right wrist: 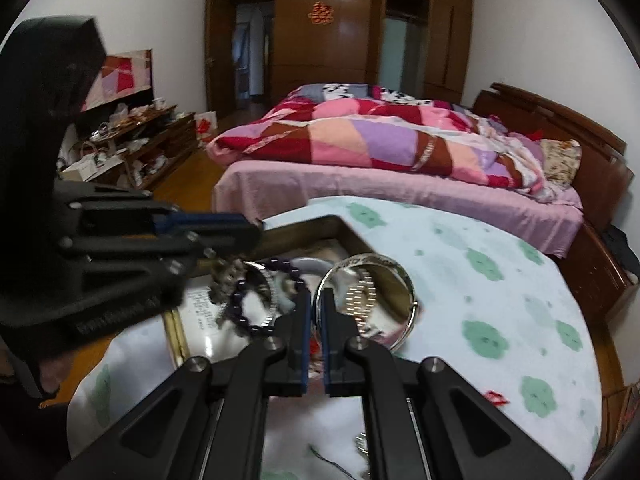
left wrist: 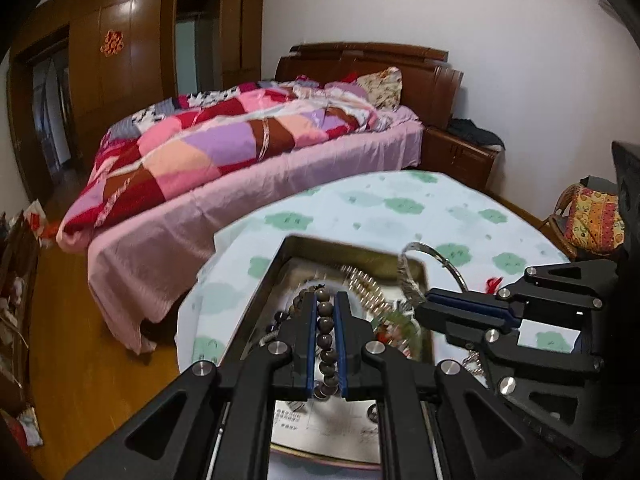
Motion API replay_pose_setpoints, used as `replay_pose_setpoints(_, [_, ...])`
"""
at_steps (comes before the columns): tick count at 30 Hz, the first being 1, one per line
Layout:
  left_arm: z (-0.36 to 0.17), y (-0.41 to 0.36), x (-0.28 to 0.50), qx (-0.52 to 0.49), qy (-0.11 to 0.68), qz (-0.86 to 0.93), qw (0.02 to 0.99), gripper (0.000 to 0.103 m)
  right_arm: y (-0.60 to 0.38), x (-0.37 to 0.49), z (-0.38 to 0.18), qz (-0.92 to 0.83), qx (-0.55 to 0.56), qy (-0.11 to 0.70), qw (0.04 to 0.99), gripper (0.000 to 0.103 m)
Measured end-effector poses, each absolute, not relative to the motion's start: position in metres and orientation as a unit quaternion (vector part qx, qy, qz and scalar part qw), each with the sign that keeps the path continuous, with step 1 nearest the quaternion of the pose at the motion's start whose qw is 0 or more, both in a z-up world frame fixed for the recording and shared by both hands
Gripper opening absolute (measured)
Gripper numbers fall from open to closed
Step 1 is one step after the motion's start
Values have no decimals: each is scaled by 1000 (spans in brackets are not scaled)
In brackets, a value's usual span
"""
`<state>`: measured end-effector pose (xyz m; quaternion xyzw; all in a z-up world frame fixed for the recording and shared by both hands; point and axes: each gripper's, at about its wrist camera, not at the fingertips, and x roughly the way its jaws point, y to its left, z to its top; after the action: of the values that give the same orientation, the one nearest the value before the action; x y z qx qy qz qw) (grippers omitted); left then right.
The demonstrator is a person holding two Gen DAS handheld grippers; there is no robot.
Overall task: Organize jewelry
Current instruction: 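Lower and release the silver bangle with the right while the left releases the bead bracelet into the tin, then grasp the red-string coin pendant with the right gripper while the left grasps the gold chain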
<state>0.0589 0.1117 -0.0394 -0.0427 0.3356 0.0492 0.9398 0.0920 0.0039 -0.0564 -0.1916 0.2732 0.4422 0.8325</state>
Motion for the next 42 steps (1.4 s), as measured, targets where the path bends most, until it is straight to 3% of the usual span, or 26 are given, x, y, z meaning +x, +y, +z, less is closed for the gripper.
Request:
replay_pose_setpoints(21, [-74,126,70,-64,378,62,922,10,22,80,-90,465,-216,303,804,8])
replay_pose_setpoints(24, [-72,125,69,-62,374,67,923,40,21,80,-86,467,-211,304,803,26])
replay_pose_setpoints(26, [-66,124,64,-64,357,72,929,67,18,78,-84,465,-212,299,806,40])
replay_pose_setpoints(27, [-64,124,63,-65,351,73,931,71,18,78,-84,465,-212,298,806,43])
replay_pose_setpoints(28, [-62,123,62,-65,345,72,933,72,15,77,-83,464,-210,297,808,48])
replay_pose_setpoints(31, [-56,122,60,-69,338,68,936,72,6,77,-80,460,-205,294,812,49])
replay_pose_setpoints(35, [-59,121,61,-70,342,77,934,72,-11,79,-74,451,-194,289,822,65])
replay_pose_setpoints(42, [-62,103,64,-58,347,75,933,72,-45,102,-72,409,-176,302,843,67])
